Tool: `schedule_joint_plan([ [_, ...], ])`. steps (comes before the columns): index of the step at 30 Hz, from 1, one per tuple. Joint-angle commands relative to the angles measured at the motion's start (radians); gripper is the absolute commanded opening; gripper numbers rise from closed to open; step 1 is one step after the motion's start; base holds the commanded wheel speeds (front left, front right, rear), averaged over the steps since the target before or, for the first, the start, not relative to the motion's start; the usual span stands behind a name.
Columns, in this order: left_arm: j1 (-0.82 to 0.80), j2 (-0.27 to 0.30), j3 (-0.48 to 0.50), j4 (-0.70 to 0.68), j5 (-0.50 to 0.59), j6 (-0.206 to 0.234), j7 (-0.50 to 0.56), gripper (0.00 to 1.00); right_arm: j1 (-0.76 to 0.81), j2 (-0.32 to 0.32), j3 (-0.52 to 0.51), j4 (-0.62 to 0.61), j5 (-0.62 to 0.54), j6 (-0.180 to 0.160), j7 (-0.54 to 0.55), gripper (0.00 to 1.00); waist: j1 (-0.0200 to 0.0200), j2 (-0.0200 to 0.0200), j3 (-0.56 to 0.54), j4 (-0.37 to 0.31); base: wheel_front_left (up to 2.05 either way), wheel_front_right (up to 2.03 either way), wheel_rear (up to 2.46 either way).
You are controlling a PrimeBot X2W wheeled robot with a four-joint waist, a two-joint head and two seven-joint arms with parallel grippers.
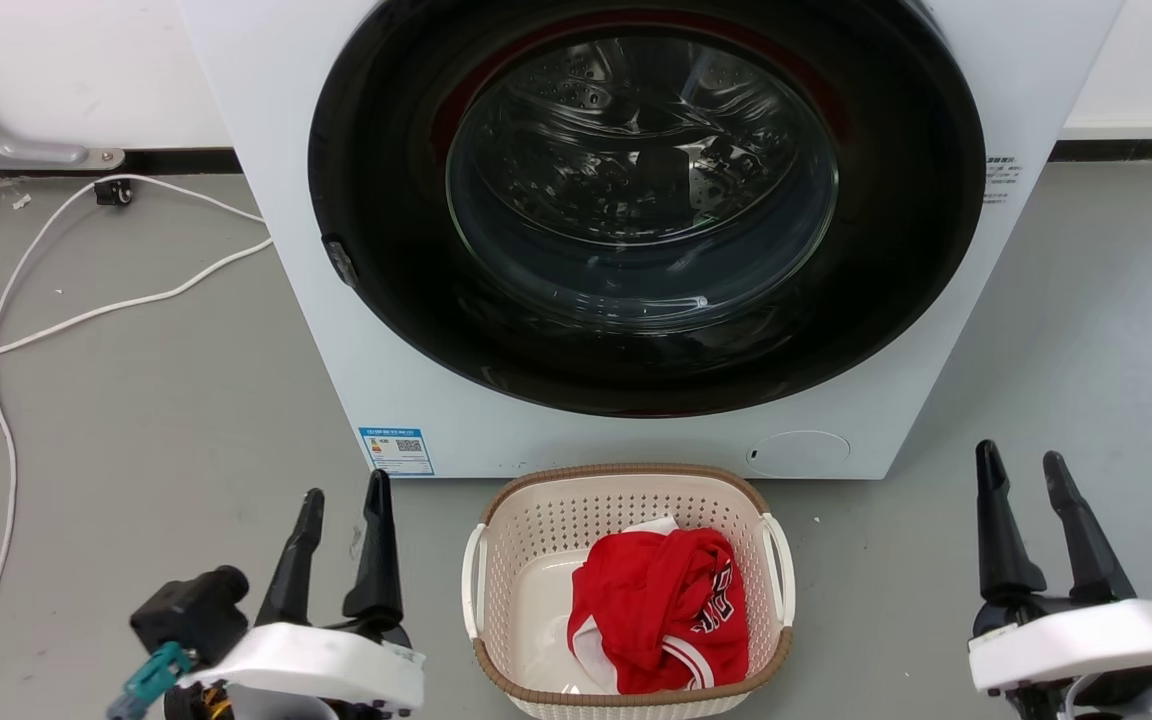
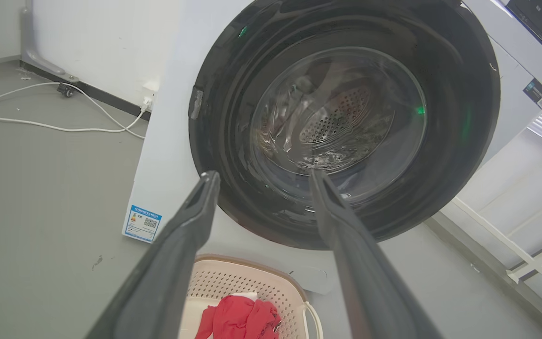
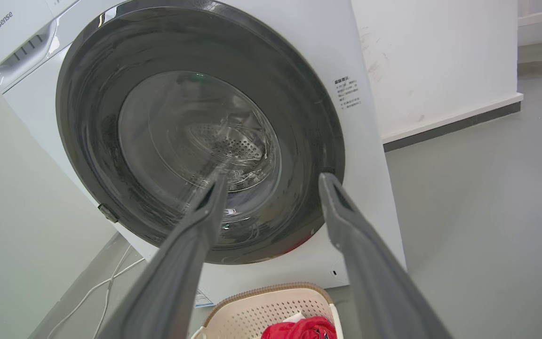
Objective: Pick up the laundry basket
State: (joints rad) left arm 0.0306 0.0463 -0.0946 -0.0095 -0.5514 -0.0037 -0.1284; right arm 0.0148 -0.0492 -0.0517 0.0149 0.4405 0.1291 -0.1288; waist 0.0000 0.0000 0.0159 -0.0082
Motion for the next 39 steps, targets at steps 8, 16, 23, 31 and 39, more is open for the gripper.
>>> schedule_joint_plan([
  [8,0.001,0.022,-0.056,-0.003,0.103,0.034,-0.029,1.0,0.017,-0.002,0.004,0.011,-0.12,0.002,-0.029,1.0,0.0,0.0,-0.001,-0.002,0.0,0.0,0.0],
  [16,0.007,0.032,-0.099,0.029,0.178,0.017,-0.049,1.0,0.026,-0.002,0.009,0.039,-0.204,0.002,-0.049,1.0,0.0,0.0,-0.002,-0.001,0.0,0.0,0.0],
  [23,0.006,0.045,-0.14,0.019,0.26,0.038,-0.065,1.0,0.029,-0.002,0.014,0.032,-0.275,0.002,-0.065,1.0,0.0,0.0,0.002,0.0,0.0,0.0,0.0],
  [31,0.001,0.057,-0.177,-0.006,0.327,0.065,-0.082,1.0,0.028,-0.002,0.017,0.011,-0.348,0.002,-0.083,1.0,0.0,0.0,0.012,0.002,0.0,0.0,0.0],
  [39,0.026,0.038,-0.147,0.01,0.325,0.044,-0.099,1.0,0.04,-0.002,0.012,0.008,-0.385,0.001,-0.099,1.0,0.0,0.0,0.015,0.0,0.0,0.0,0.0],
])
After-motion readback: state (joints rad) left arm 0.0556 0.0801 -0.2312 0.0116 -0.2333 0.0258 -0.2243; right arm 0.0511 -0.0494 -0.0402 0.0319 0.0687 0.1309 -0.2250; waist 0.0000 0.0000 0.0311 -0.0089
